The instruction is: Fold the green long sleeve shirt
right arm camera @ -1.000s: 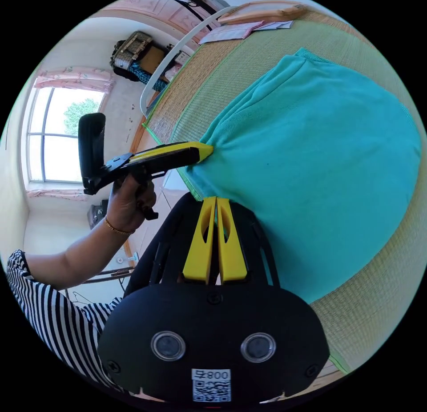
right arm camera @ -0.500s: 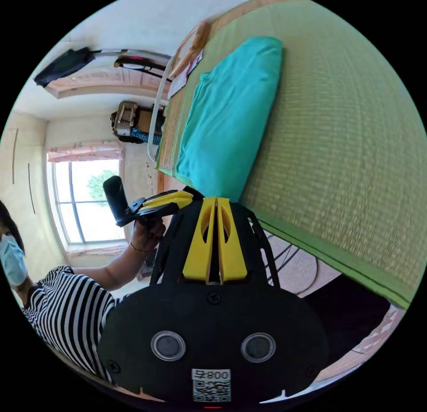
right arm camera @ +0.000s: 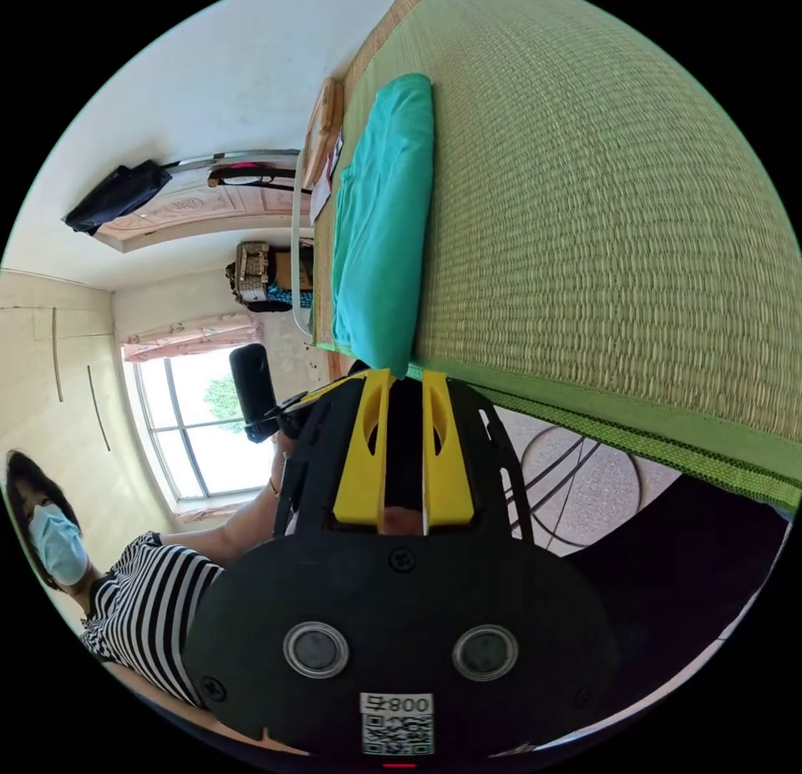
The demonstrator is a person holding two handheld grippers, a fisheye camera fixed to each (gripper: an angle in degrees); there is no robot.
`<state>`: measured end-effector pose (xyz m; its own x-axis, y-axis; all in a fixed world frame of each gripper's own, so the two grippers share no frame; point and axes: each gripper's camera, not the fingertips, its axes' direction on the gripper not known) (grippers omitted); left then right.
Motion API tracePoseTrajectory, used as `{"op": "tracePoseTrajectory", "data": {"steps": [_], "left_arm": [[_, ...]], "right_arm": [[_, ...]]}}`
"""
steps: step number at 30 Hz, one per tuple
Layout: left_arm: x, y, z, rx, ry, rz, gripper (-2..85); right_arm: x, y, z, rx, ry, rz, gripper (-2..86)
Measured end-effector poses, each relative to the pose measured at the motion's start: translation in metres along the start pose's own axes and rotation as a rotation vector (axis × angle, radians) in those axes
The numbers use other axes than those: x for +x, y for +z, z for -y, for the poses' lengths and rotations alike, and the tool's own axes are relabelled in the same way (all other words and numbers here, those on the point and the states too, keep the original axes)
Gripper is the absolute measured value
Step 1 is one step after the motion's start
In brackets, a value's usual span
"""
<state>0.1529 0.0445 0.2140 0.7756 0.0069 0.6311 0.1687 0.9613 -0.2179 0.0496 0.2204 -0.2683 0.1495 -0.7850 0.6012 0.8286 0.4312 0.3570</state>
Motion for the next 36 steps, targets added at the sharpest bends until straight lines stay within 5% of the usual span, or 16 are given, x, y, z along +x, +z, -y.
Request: {"op": "tracePoseTrajectory", "data": {"steps": [17,36], "left_arm": [[0.064,0.025,0.014,0.015,0.033,0.103,3.0],[0.076,0.076,-0.001,0.058,0.024,-0.003,0.3]], "right_arm": [[0.069,0.111,-0.02,0.01,0.053,0.079,7.7],[0.109,0.19,-0.041,0.07,0.064,0.262,9.6]]}}
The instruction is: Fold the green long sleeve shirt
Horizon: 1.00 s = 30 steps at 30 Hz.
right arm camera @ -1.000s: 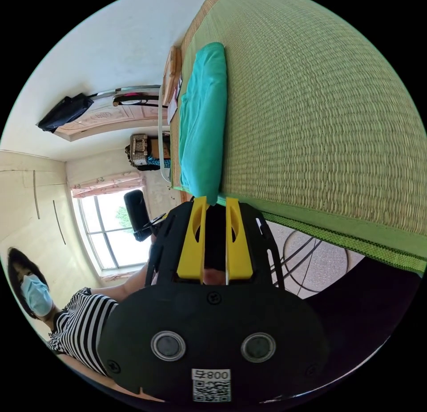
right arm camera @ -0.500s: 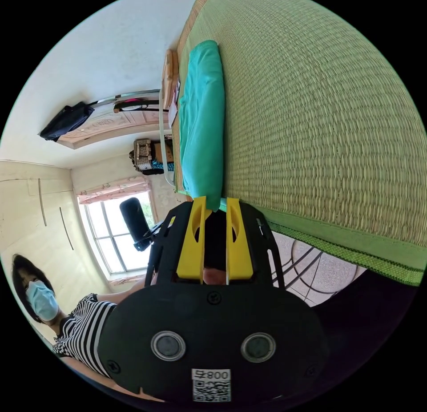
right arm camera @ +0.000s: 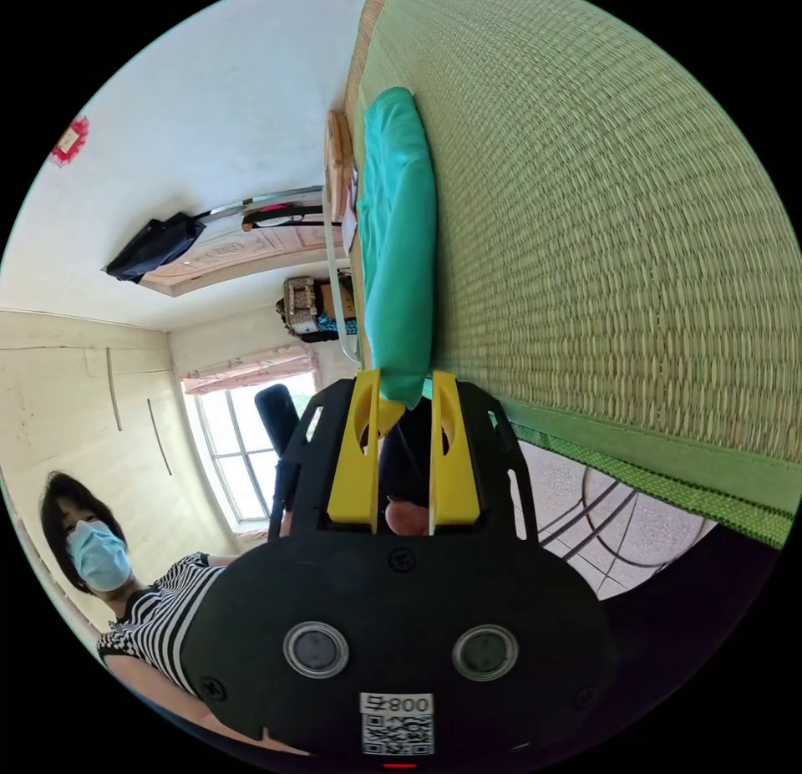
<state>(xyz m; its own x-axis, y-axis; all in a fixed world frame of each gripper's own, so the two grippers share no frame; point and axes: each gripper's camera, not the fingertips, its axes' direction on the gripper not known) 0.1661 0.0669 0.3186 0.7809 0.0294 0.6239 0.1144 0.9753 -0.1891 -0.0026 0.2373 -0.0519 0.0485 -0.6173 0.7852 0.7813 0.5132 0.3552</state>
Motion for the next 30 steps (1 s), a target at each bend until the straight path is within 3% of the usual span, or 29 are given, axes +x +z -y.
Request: {"op": "tracePoseTrajectory", "data": {"steps": [18,30], "left_arm": [[-0.034,0.072,-0.06,0.042,-0.017,-0.06,0.2],[-0.15,0.084,-0.158,0.296,-0.309,-0.29,2.7]], "right_arm": [[0.006,0.041,0.008,-0.011,0.02,-0.003,3.6],[-0.046,0.032,0.017,0.022,-0.039,0.059,2.6]]}}
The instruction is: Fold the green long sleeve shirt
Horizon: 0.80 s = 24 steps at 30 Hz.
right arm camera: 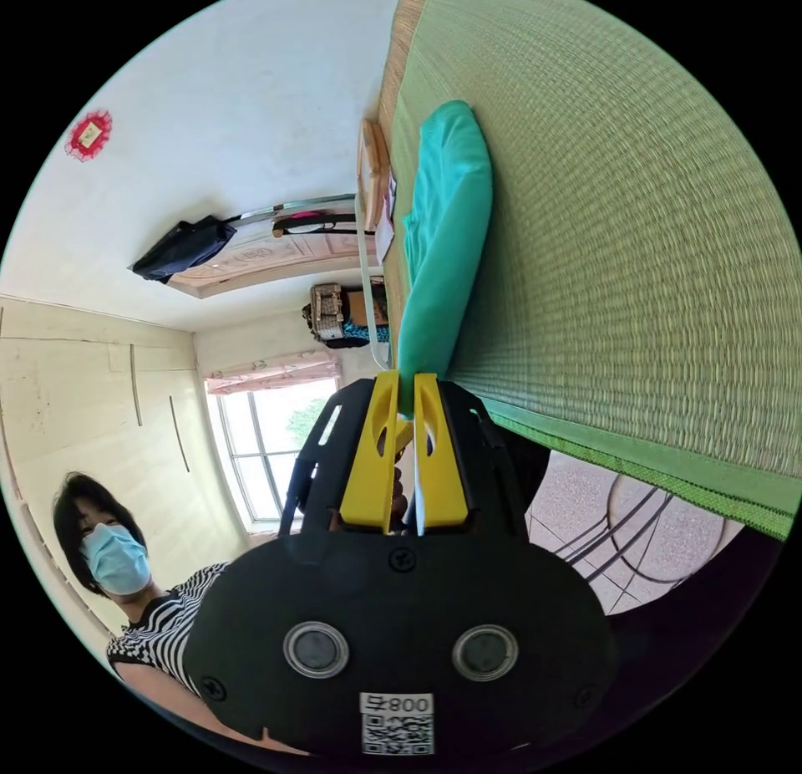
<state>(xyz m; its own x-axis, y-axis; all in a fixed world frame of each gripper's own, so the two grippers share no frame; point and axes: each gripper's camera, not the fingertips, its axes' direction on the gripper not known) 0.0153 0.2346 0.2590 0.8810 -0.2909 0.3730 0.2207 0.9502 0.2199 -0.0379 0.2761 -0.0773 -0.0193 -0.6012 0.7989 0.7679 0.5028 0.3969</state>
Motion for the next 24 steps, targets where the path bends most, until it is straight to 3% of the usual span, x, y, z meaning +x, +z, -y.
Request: {"op": "tracePoseTrajectory", "data": {"steps": [11,24], "left_arm": [[-0.122,0.035,-0.05,0.074,-0.254,-0.236,11.3],[-0.205,0.064,-0.089,0.227,-0.348,-0.312,10.6]], "right_arm": [[-0.054,0.005,0.029,-0.015,-0.045,0.01,2.3],[-0.085,0.003,0.041,-0.008,-0.054,0.01,2.4]]}}
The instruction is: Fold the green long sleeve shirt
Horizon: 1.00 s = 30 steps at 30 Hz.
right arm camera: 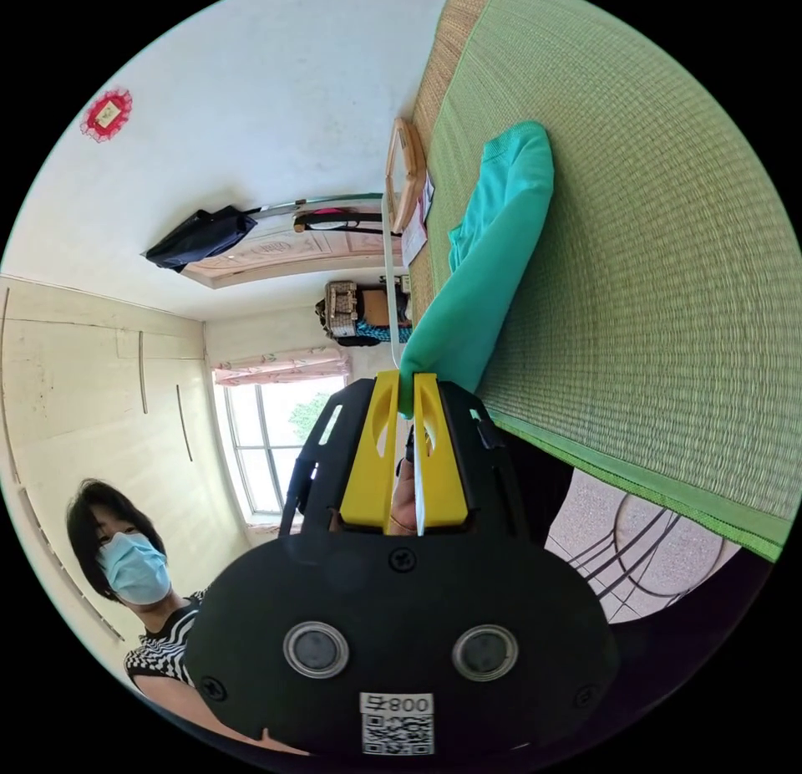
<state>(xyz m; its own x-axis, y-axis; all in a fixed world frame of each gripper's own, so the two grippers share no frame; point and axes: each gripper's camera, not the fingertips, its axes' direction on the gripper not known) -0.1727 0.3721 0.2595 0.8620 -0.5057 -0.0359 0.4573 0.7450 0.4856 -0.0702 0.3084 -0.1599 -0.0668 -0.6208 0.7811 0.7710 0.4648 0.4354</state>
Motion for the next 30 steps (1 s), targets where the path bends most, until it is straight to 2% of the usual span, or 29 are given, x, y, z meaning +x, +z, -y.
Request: {"op": "tracePoseTrajectory", "data": {"steps": [16,22,30], "left_arm": [[-0.075,0.005,-0.008,0.025,-0.011,0.035,8.0],[-0.089,0.005,-0.015,-0.004,0.015,0.028,4.3],[-0.093,0.0,-0.033,-0.101,0.073,0.081,3.9]], "right_arm": [[-0.017,0.001,-0.002,-0.008,-0.004,-0.026,2.4],[0.003,-0.006,-0.018,0.008,0.033,-0.03,2.4],[0.046,-0.022,-0.055,0.005,0.093,-0.058,2.2]]}}
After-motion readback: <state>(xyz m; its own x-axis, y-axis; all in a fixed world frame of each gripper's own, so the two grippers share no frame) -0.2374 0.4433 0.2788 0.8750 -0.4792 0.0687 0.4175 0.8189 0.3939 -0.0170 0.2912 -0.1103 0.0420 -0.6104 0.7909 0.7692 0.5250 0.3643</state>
